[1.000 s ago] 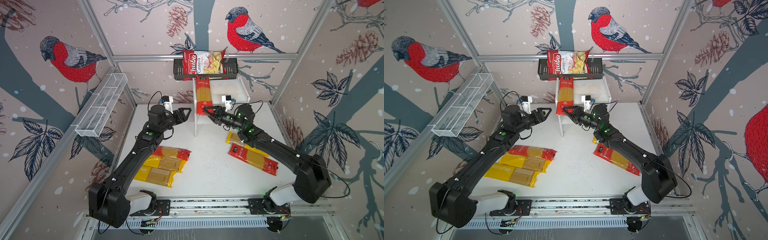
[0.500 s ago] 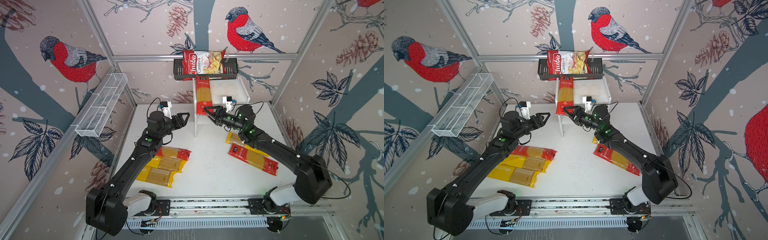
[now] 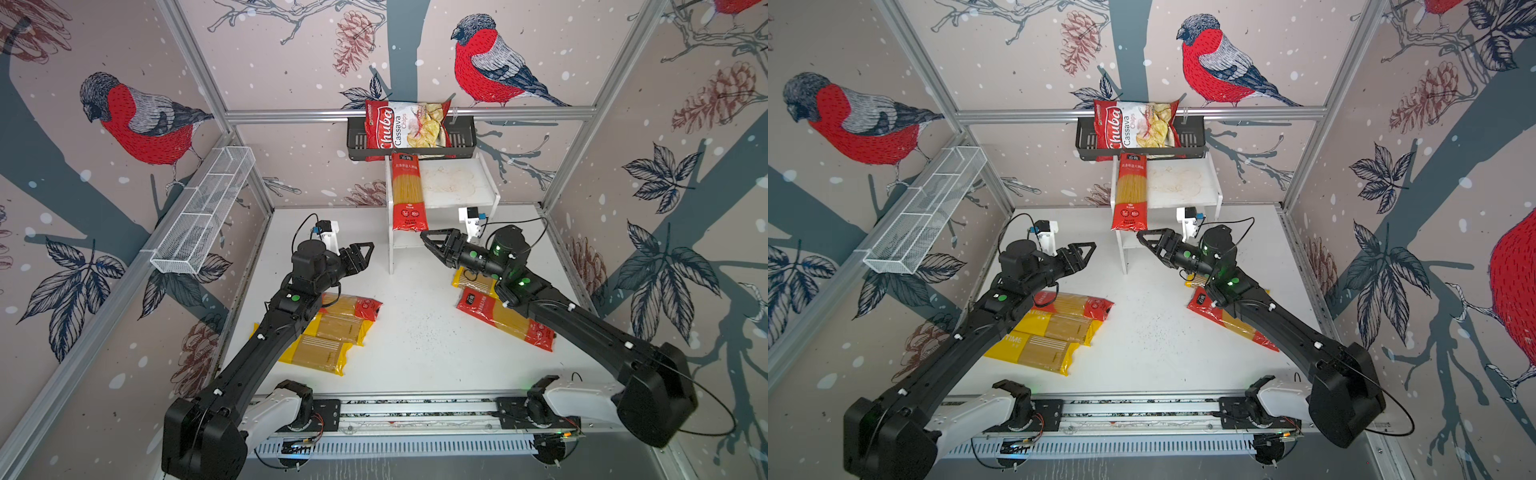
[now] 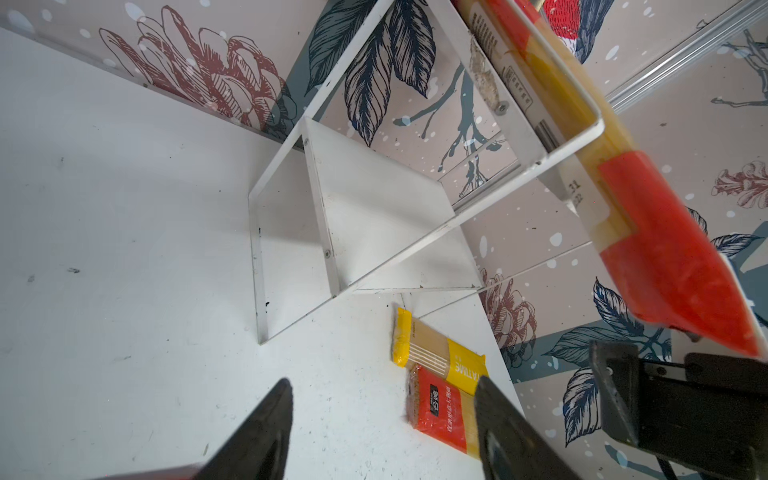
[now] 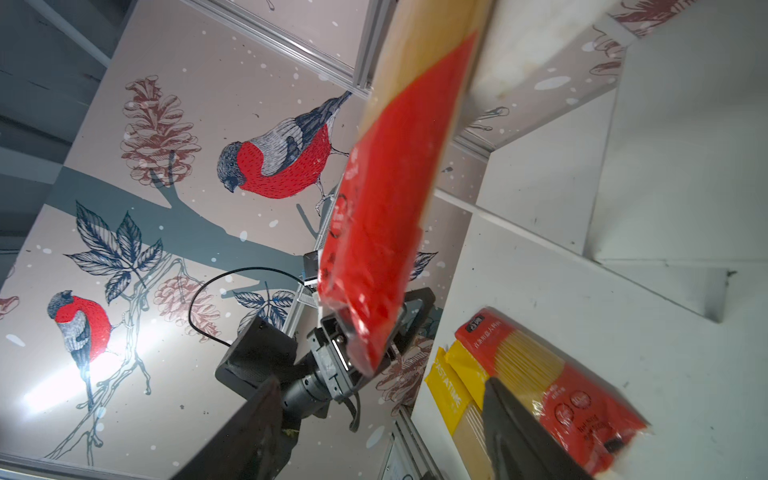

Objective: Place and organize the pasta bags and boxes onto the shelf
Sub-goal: 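Release the bag and move both grippers down to the bags on the table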

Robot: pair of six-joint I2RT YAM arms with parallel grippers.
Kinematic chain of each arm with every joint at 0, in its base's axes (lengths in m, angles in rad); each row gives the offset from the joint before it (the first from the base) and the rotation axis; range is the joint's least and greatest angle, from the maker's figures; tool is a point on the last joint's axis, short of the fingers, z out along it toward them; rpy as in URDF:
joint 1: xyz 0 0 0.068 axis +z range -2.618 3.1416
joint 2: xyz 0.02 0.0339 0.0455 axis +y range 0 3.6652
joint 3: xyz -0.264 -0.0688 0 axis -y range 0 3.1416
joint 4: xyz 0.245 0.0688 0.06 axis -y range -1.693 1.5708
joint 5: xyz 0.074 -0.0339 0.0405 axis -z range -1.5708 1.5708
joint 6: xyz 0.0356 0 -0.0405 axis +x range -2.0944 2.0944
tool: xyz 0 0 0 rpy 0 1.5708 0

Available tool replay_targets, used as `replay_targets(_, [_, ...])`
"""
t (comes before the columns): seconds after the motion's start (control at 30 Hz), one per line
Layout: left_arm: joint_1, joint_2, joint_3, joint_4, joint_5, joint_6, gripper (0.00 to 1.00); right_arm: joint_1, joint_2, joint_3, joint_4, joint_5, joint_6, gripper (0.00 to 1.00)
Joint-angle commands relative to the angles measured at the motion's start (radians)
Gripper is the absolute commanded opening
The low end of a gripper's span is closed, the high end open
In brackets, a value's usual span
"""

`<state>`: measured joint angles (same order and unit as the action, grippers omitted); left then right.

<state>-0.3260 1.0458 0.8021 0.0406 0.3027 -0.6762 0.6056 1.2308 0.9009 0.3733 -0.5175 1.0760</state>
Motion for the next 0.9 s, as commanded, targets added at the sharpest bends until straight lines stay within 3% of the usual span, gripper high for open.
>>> replay_targets(0.0, [-0.005, -0.033, -0.03, -0.029, -0.049, 0.019, 0.68, 0.002, -0.049, -0.046, -0.039, 0.049, -0.024, 0.75])
replay_targets(0.2, [-0.023, -0.09, -0.111, -0.086, -0.121, 0.008, 0.68, 0.069, -0.116, -0.175, -0.063, 0.151, -0.005, 0.75])
replay_targets(0.43, [-0.062, -0.146, -0.225, -0.084, -0.177, -0.034, 0.68, 0.27, -0.083, -0.256, -0.101, 0.397, -0.027, 0.73])
replay_targets(0.87, [-0.158, -0.245, -0.404, -0.067, -0.31, -0.078, 0.68, 0.409, 0.225, -0.211, 0.065, 0.433, 0.047, 0.64])
